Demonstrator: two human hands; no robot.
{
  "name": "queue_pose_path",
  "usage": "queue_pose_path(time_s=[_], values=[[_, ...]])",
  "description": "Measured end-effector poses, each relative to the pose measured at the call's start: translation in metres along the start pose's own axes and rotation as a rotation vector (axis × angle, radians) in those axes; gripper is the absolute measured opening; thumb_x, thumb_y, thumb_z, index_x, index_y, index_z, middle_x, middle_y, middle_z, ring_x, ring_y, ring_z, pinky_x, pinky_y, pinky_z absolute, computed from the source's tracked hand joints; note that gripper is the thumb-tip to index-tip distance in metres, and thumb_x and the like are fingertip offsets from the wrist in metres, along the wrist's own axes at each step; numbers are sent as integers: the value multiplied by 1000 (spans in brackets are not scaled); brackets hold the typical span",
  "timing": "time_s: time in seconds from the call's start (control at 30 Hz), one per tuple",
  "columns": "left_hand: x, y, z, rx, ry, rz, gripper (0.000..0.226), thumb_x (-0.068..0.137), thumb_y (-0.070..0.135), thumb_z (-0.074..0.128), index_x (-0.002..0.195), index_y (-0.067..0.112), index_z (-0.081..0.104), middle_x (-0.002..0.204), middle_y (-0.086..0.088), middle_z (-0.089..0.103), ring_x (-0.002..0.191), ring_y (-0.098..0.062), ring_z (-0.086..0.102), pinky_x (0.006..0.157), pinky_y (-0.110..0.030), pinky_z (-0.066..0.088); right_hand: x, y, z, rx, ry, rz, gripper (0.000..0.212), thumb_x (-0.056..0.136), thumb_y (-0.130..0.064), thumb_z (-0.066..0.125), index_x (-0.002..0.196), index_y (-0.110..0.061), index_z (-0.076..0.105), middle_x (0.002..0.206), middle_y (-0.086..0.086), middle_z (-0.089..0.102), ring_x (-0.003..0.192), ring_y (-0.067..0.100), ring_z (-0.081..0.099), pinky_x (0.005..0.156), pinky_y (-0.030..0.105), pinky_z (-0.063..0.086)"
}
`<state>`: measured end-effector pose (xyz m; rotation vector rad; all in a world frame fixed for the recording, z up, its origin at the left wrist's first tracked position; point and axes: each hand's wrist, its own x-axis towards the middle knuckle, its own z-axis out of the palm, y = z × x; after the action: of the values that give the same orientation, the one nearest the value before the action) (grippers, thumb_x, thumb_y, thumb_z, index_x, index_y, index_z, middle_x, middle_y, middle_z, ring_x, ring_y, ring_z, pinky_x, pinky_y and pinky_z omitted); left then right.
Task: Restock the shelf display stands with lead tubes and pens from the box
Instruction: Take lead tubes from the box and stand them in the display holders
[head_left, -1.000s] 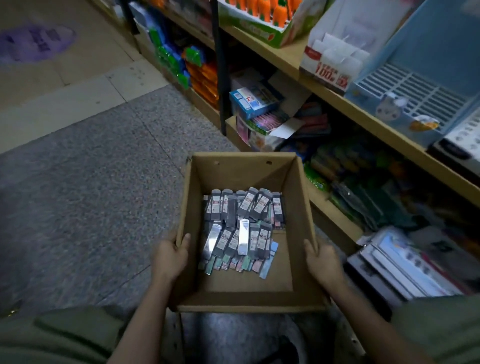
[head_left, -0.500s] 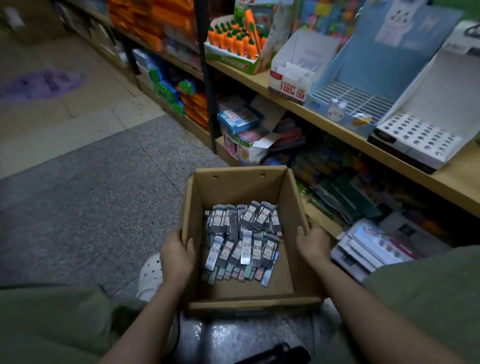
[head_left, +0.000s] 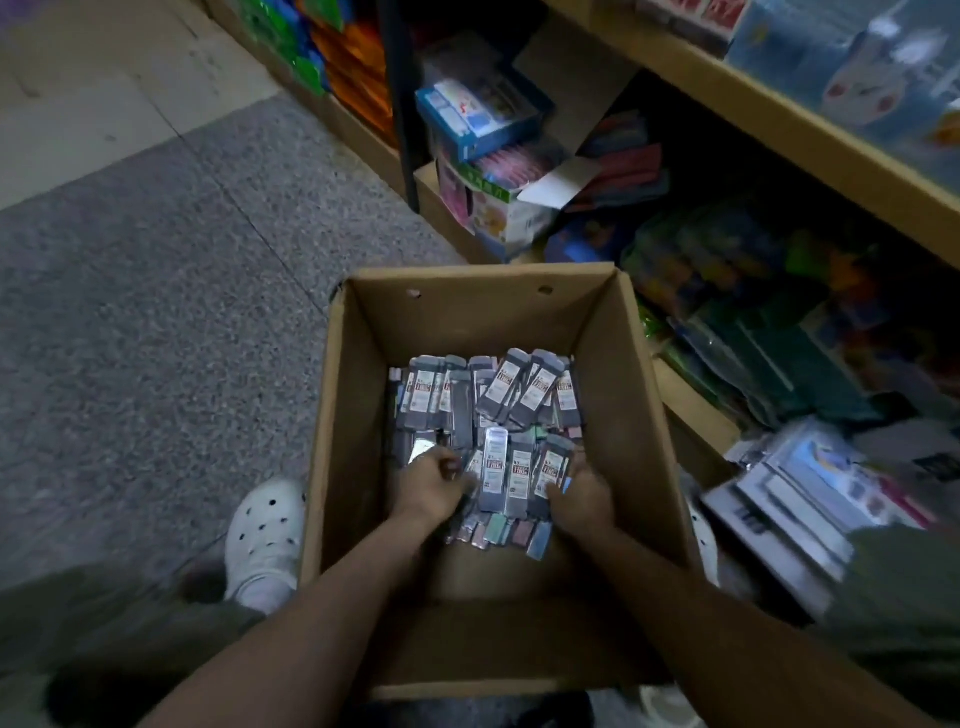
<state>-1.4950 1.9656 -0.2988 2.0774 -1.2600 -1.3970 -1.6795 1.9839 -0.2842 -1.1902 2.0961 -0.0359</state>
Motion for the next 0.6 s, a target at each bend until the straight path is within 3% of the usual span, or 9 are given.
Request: queue_pose_path(time_s=[0.1, 0.23, 0.4, 0.47, 0.6], values=[[11, -1, 17, 62, -21, 15, 38, 74, 22, 83, 105, 10, 66, 97, -10, 68, 93, -25, 63, 88, -32, 51, 12, -4, 17, 55, 38, 32, 43, 97, -27, 56, 130, 1, 51, 134, 16, 55, 125, 27, 51, 100, 31, 40], [14, -2, 30, 127, 40, 97, 34, 69, 29, 86, 88, 18, 61, 84, -1, 61, 75, -16, 56, 67, -24, 44, 19, -6, 27, 135, 79, -46, 45, 89, -22, 67, 127, -1, 55, 129, 17, 57, 121, 29, 52, 98, 30, 39], [14, 1, 31, 140, 69, 66, 26, 79, 19, 78, 75, 19, 52, 77, -1, 59, 73, -16, 55, 68, -25, 44, 24, -4, 27, 200, 16, -150, 34, 84, -17, 74, 113, -1, 66, 112, 17, 68, 105, 32, 62, 89, 34, 47], [10, 1, 28, 90, 45, 34, 24, 87, 13, 69, 77, 20, 48, 75, 3, 55, 75, -15, 55, 67, -19, 42, 22, -5, 26, 268, 46, -78, 36, 81, -14, 76, 114, -2, 67, 108, 15, 70, 101, 29, 65, 89, 36, 50], [-2, 1, 16, 14, 31, 50, 23, 98, 7, 49, 82, 16, 35, 76, 3, 49, 77, -18, 52, 66, -21, 39, 12, -3, 24, 542, 84, 110, 32, 81, -4, 75, 109, 5, 64, 103, 22, 69, 102, 32, 65, 84, 27, 47]])
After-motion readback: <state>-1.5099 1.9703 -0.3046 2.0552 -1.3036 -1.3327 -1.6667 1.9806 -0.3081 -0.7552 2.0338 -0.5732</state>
